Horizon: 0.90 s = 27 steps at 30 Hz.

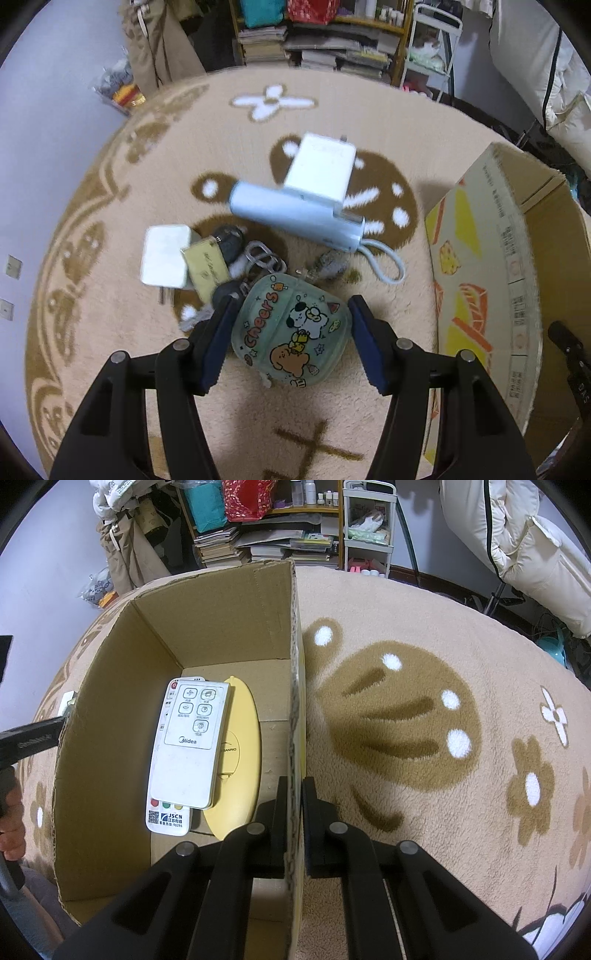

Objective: Organize rigid objects
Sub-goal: 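Lift the green pouch with the left gripper and drop it into the box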

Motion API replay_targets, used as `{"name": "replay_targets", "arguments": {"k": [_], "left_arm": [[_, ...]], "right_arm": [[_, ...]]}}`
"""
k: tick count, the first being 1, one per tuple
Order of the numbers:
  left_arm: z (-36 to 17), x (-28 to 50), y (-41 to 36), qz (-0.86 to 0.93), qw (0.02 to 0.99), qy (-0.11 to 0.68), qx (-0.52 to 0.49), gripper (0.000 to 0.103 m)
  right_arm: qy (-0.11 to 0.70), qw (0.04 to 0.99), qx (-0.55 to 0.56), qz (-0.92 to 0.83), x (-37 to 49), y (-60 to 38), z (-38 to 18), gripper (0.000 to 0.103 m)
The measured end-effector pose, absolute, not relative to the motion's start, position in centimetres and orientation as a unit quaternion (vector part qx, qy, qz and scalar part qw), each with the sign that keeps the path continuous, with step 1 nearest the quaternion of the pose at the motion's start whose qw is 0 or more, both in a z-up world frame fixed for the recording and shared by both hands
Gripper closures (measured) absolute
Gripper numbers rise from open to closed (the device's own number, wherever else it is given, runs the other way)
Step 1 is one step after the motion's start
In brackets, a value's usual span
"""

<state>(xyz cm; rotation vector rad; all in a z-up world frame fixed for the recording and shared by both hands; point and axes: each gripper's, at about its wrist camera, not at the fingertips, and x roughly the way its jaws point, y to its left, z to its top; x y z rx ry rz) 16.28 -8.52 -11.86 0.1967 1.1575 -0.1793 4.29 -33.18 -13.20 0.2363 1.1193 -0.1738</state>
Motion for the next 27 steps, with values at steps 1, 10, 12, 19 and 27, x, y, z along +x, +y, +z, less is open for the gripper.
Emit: {"name": "replay_targets", "arguments": {"k": [1,10,12,19,27], "left_arm": [[-11.4,16.1,-8.6,-0.085,0.832,0.54,0.094,0.043],[-5.8,14.3,-9.6,-0.087,0.87,0.477,0.095,0.043],[-4.4,13.8,-9.9,-0.093,0.879,0.459,0.094,0.043],[-0.5,10.6,-12.6,-0.129,0.903,0.395,0.112,0.043],[0.0,8.6,-17.0,-0.198,0.892,0.384,0.133,0.043]], "right_arm": [[0.529,0.837,0.111,-0.082,4.3,-33.2,-13.2,0.096],[0.529,0.837,0.111,-0.082,4.3,-33.2,-13.2,0.096],[0.529,0.837,0.111,-0.082,4.3,-33.3,-13.3,0.096],[0.529,0.837,0.111,-0.082,4.3,-33.2,-13.3,0.096],[0.529,0.837,0.11,-0.082,4.3,-33.3,-13.3,0.096]]}}
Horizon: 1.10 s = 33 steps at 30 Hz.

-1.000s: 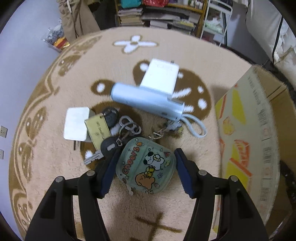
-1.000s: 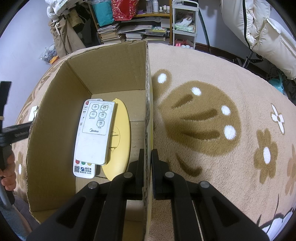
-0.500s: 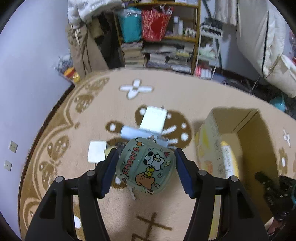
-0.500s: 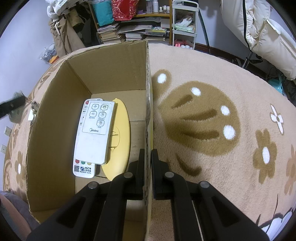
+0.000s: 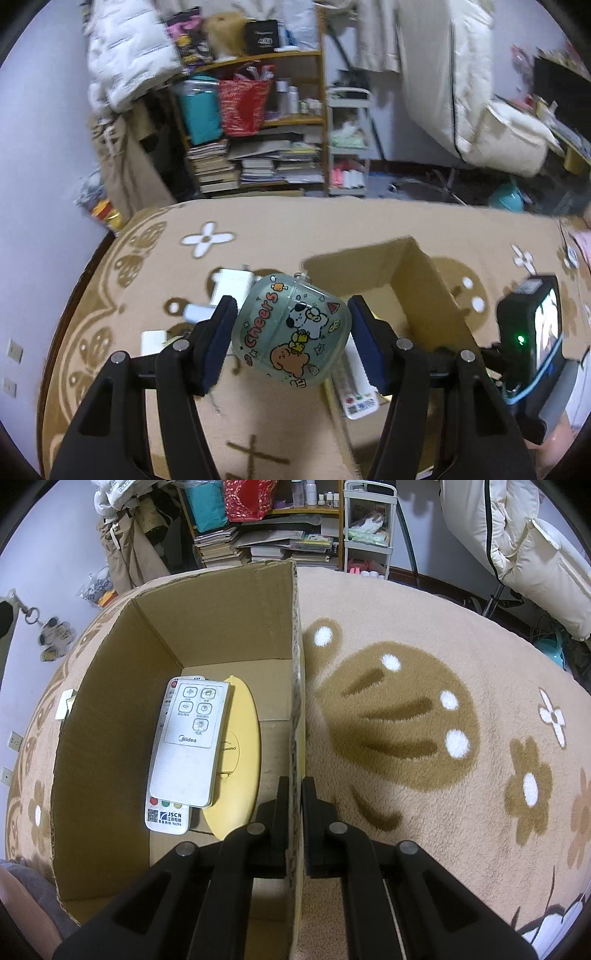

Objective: Organize rigid objects
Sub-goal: 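Lift the green pouch with the left gripper and drop it into the box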

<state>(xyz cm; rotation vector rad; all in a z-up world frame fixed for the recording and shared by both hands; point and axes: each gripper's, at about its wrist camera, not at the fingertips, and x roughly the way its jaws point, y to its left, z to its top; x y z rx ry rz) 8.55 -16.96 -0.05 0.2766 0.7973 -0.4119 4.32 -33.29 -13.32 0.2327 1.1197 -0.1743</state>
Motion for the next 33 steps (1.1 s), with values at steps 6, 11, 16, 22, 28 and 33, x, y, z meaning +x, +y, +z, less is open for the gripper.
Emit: {"name": "replay_targets", "arguments": {"k": [6,11,16,22,28,33], "left_arm": [[-1.4,7.2,-19.5,-0.243,0.875,0.395,0.14,0.043],[-2.3,6.4,-20.9,-0.27,0.86,0.409,0.142,0.043],[-3.6,6.6,-21.5,-0.271,0.85,0.43,0.141,0.043],[-4.7,7.1,-21.5,-0.263,0.845,0.443,0.144,0.043],[-5.2,7.6,-21.3,-0.258,0.841,0.453,0.144,0.042],[-4.9,7.7,-21.0,-0.255,0.846,0.445,0.144,0.043]], "right_arm": [[0.529,0.837,0.111,-0.082,4.3,-33.2,-13.3,0.096],[0.529,0.837,0.11,-0.082,4.3,-33.1,-13.3,0.096],[0.529,0.837,0.11,-0.082,4.3,-33.2,-13.3,0.096],[0.529,0.838,0.111,-0.082,4.2,-33.4,-13.3,0.096],[0.529,0.838,0.11,-0.082,4.2,-33.4,-13.3,0.096],[0.529,0.838,0.109,-0.082,4.3,-33.4,-13.3,0.096]]}}
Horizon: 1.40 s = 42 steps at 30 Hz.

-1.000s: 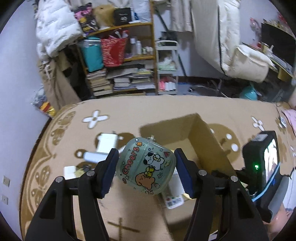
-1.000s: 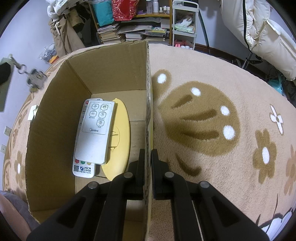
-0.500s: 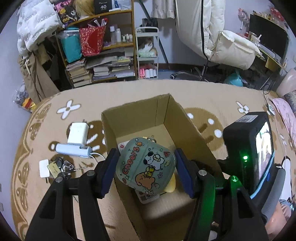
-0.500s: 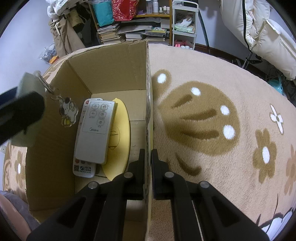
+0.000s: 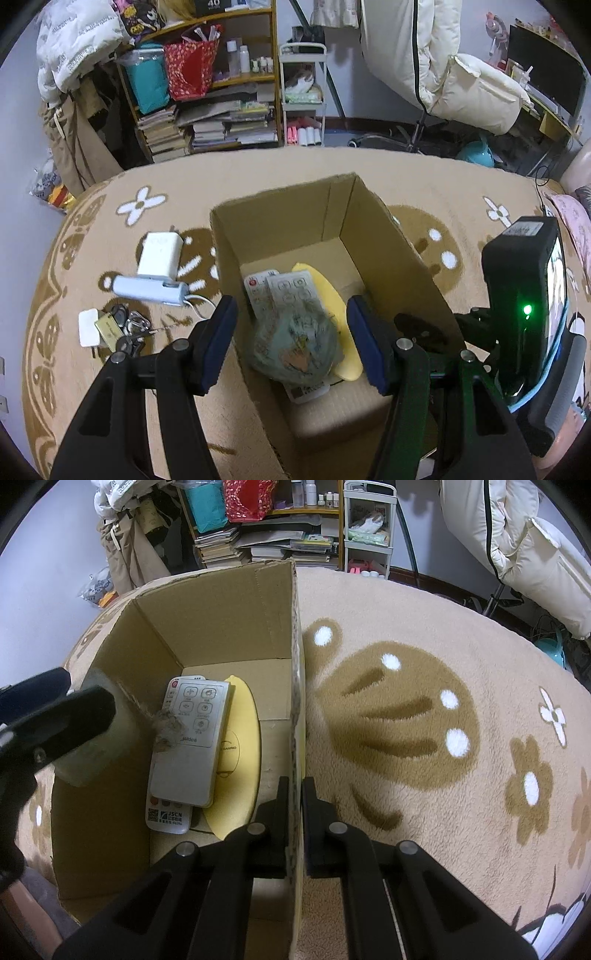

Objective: Organize rigid objects
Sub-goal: 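Lift the green pouch with the left gripper and drop it into the box, then return the left gripper to the keys and grasp the key ring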

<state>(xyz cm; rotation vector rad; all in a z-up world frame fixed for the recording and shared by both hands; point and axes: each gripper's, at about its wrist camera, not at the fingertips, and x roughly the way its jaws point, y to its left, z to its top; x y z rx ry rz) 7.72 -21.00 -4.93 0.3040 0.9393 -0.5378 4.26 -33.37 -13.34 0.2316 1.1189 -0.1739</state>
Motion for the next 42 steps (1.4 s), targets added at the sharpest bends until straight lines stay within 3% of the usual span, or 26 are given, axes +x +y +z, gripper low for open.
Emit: {"name": "replay_targets", "arguments": {"k": [5,8,12,15,42], "left_arm": [[-4.2,8.1,-20.1,-0.25,0.852,0.44,0.136,0.041],[-3.8,8.6,-19.3,-0.242,0.858,0.435,0.129,0.023],[-3.1,9.7,-17.6,-0.221,0.868,0.428,0.118,0.018],[-2.8,10.8,-15.9,-0.206,0.875,0.427,0.095,0.004],[-11.1,18.6,-8.0,-0.08,0.868,0.488,0.041,0.003]], "right_arm": [[0.529,0.838,0.107,-0.082,4.3,-33.6,-13.4,0.096],[0.529,0.838,0.107,-0.083,4.2,-33.2,-13.2,0.096],[0.529,0.838,0.107,-0.082,4.2,-33.1,-13.1,0.096],[0.529,0.838,0.106,-0.084,4.2,-33.0,-13.1,0.096],[0.528,0.838,0.109,-0.082,4.0,-33.1,-13.1,0.096]]}}
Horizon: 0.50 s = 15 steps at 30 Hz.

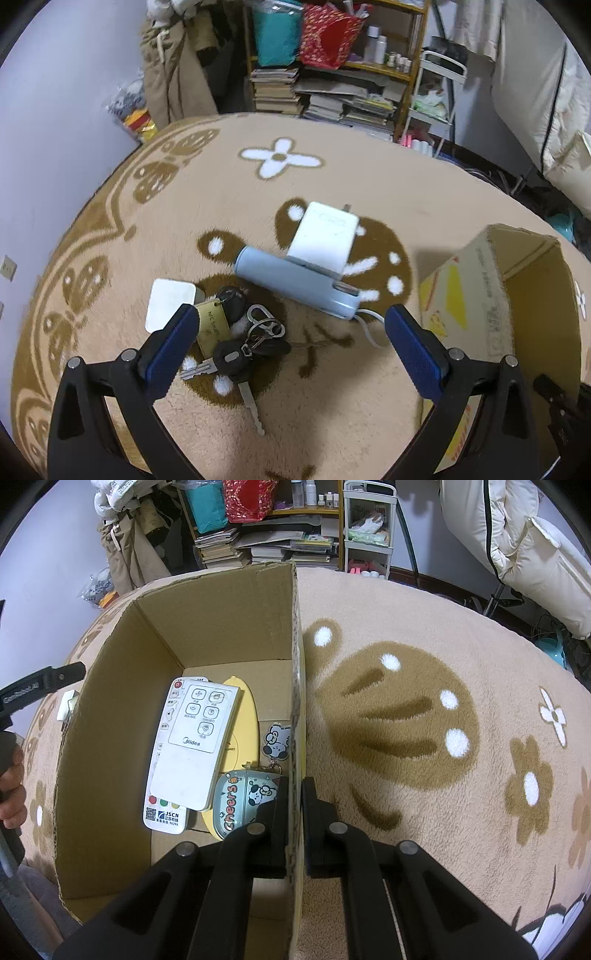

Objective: Organize rigid objects
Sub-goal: 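Return the left gripper to the keys and grasp the key ring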

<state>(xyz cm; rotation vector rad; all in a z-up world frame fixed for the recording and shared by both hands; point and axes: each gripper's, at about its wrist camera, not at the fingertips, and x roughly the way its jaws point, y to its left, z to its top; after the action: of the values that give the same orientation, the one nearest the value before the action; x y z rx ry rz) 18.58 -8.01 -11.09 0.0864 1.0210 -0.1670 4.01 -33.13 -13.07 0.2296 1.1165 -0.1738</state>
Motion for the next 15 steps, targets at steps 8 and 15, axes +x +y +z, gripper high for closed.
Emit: {"name": "replay_targets", "arguments": {"k": [8,15], "left_arm": [[-14.3,20.0,-6.5,-0.052,0.85,0.523,0.018,0.003],[-15.9,21.1,-4.9,-0.018,0.846,0.533,0.005,0.003]], "right_arm": [[0.528,0.838,0.109,-0.082,4.0,-33.1,-13.1,0.096],[0.528,0.838,0.109,-0.082,4.0,-33.1,-13.1,0.096]]}}
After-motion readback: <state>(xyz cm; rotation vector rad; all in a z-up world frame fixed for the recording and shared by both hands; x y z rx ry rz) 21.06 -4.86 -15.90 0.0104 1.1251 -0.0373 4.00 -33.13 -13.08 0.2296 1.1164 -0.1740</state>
